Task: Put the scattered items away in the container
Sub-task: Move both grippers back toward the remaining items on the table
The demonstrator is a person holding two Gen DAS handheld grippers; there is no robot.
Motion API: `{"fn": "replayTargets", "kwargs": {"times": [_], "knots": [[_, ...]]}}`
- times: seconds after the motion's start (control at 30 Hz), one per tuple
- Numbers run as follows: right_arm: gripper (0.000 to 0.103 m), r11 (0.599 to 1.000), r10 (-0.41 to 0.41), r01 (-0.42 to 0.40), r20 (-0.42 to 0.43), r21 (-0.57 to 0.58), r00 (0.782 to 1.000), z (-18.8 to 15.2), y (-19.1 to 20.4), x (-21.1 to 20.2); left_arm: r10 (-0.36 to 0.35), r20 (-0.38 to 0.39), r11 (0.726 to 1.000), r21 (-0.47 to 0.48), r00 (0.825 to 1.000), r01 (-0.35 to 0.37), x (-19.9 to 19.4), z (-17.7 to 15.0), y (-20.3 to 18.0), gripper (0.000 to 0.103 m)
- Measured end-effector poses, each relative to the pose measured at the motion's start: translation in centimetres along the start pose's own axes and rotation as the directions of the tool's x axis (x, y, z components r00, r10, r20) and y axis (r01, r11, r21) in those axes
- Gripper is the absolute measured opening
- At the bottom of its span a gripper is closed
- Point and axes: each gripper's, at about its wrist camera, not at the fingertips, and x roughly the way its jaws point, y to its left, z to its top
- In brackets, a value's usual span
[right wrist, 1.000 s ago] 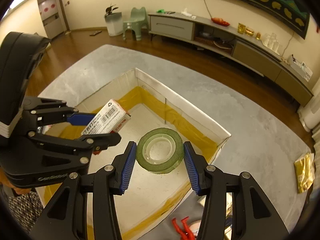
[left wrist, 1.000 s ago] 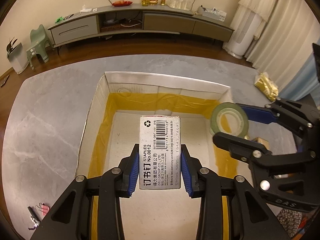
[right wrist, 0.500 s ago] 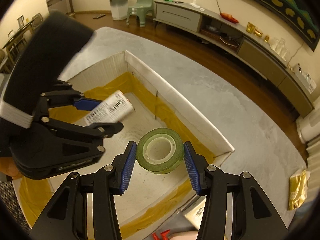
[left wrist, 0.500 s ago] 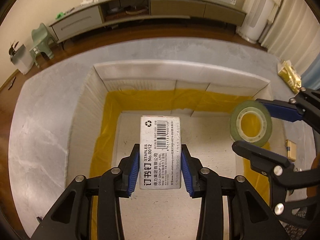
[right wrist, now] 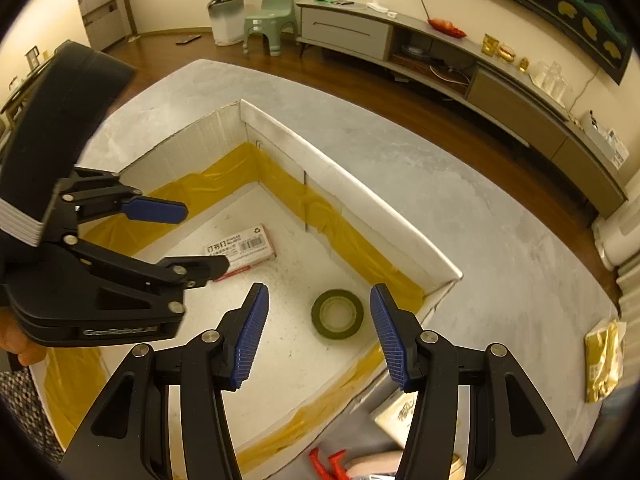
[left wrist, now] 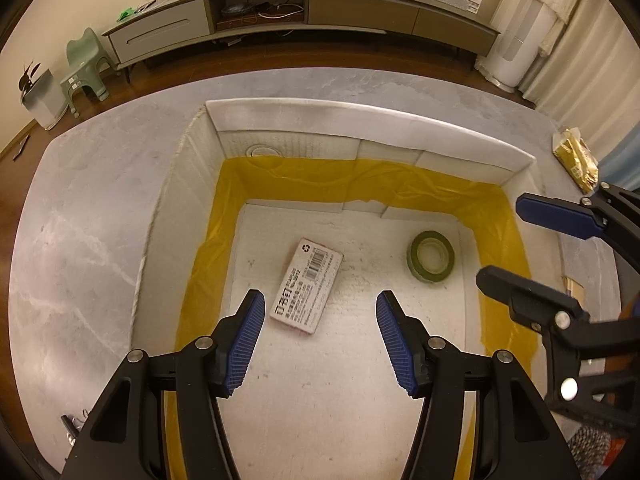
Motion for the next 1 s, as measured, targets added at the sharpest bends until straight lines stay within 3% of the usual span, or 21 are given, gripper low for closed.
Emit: {"fn": "replayTargets", "kwargs": {"times": [0.5,1.0], "knots": [[0.056,0.998,0.059,-0.060,0.036,0.010,0.998,-5.1,3.9,-5.9,0.005,0.098,0.995,0.098,0.995,-0.014,-7.3,-5.3,-3.4,0.059],[0.056,0.998,0.060,-0.062,0.149,0.008,0.987,-11.3,7.5,-13.4,0.001,0.226,0.977,0.209,0.974,-0.050,-14.6,-12.4,-7.9,0.059]]}}
